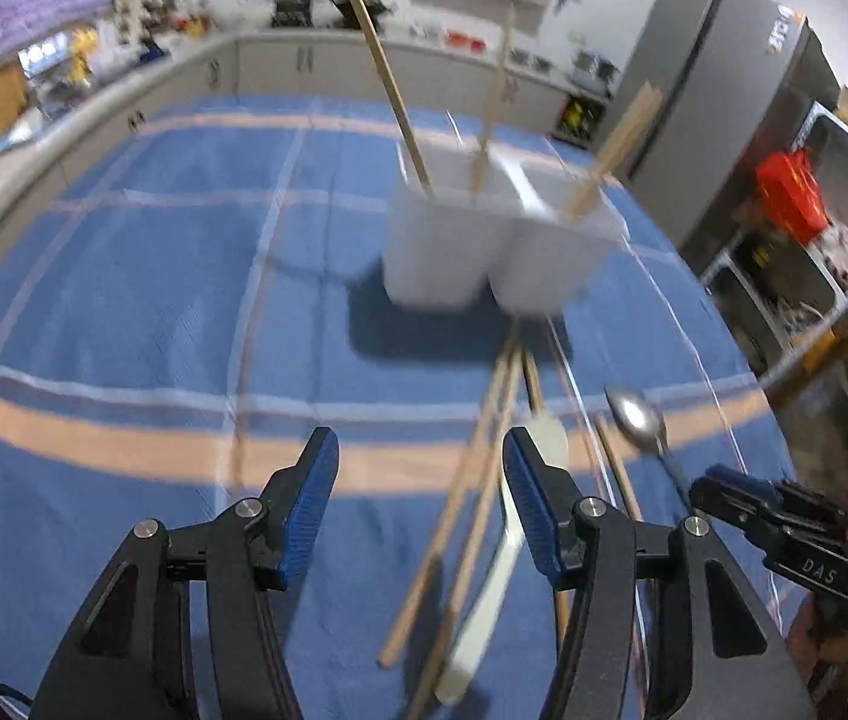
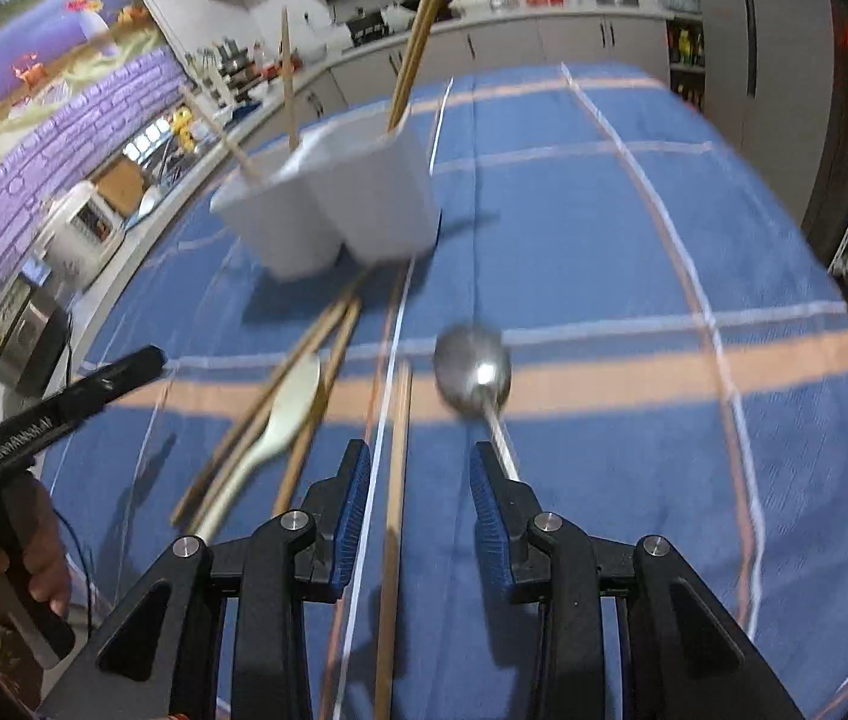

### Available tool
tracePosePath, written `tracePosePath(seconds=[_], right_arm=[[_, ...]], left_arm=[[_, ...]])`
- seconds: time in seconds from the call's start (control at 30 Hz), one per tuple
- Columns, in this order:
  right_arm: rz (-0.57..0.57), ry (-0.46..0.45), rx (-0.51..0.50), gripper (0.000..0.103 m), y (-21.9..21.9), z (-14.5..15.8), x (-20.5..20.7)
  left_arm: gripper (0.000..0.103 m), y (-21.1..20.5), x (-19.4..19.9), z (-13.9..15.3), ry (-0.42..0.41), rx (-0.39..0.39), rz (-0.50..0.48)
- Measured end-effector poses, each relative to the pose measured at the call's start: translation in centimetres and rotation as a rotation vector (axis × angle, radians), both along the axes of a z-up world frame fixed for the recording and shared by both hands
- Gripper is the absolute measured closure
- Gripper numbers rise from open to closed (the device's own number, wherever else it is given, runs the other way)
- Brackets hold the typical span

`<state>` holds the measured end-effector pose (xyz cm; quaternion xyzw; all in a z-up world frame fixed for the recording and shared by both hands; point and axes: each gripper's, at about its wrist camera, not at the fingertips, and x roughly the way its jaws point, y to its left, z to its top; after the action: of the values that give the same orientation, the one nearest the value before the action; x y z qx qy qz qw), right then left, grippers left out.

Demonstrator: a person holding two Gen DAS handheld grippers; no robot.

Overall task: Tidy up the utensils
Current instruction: 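Grasp a wooden chopstick with left gripper while right gripper grasps another chopstick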

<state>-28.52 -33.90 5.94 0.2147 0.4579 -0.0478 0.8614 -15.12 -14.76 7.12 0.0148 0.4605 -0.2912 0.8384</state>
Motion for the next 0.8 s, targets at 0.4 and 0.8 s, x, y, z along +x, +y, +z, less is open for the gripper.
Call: tracePosePath(seconds=[0.4, 0.8], right_arm=[[-0.011, 0.016, -0.023, 0.066, 0.0, -0.1, -1.6], [0.038, 0.059, -0.054, 0.066, 1.5, -1.6, 0.7]], left_arm=[[0.047, -2.5, 0.0, -2.3, 0.031, 0.052, -0.094], [0.083, -5.2, 1.4, -4.2, 0.049, 0.111, -0.22]])
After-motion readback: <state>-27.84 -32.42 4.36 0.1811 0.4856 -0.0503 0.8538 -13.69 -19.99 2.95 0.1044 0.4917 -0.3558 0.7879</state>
